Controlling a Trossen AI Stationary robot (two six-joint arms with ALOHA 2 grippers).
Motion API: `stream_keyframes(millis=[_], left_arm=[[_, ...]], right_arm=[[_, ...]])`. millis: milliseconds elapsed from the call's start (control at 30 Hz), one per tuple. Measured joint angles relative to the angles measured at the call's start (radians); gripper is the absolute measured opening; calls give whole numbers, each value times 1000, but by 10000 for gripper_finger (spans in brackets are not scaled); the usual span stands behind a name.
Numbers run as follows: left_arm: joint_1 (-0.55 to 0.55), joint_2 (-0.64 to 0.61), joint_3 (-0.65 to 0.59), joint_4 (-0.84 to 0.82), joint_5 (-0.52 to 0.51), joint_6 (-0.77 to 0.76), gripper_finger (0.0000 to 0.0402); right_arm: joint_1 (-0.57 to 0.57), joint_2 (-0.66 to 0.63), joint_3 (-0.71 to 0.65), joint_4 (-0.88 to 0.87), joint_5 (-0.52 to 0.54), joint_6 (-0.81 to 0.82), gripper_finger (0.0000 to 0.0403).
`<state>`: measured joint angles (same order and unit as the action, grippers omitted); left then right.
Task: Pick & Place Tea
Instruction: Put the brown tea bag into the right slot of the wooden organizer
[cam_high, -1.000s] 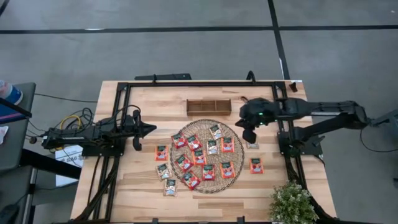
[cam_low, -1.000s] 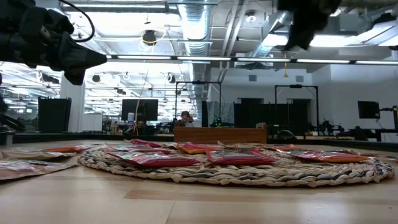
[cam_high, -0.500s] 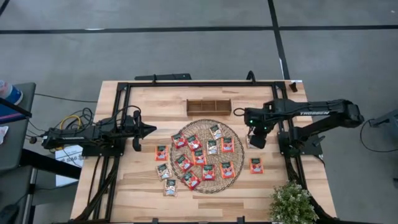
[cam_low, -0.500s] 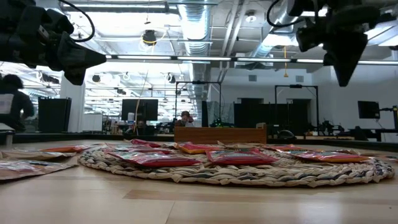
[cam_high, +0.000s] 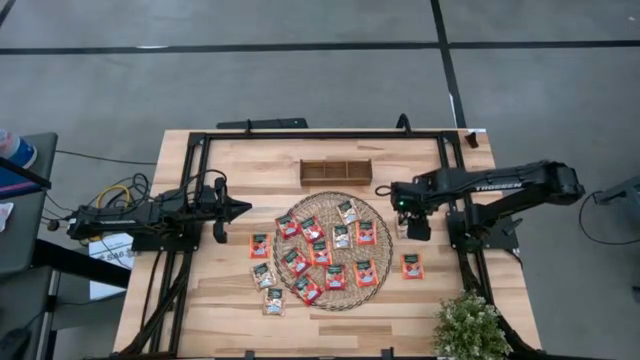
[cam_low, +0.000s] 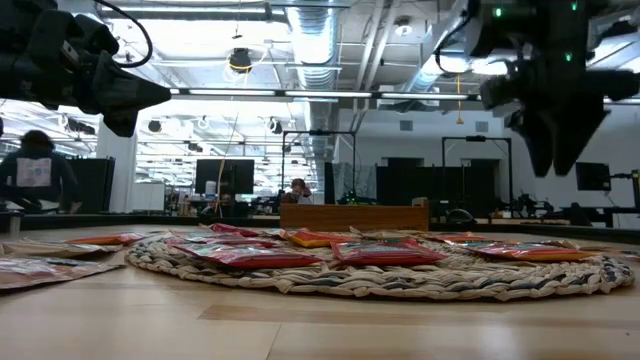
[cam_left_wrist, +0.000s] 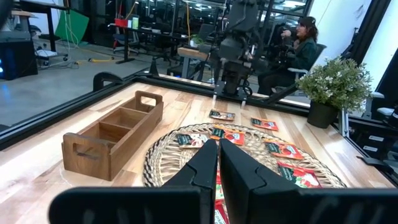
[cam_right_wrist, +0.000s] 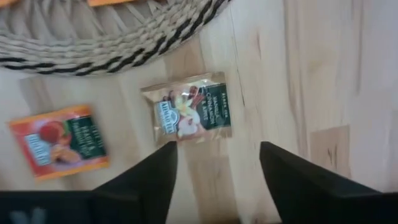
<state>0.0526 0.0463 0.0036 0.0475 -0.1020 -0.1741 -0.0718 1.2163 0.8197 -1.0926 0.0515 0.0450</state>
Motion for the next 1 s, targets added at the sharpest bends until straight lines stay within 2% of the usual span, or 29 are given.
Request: stream_keyframes(millis=[167, 467, 733, 1000], left_arm=[[0, 0, 0, 0, 0, -1, 8], [0, 0, 0, 0, 0, -2, 9], [0, 0, 0, 0, 0, -2, 9], [0, 0, 0, -1, 0, -1, 9]], right_arm=[[-43, 0, -70, 89, -3, -44, 240], [-75, 7, -71, 102, -43, -66, 233], [-60, 137, -70, 140, -52, -91, 233], [-93, 254, -70, 145, -51, -102, 233]])
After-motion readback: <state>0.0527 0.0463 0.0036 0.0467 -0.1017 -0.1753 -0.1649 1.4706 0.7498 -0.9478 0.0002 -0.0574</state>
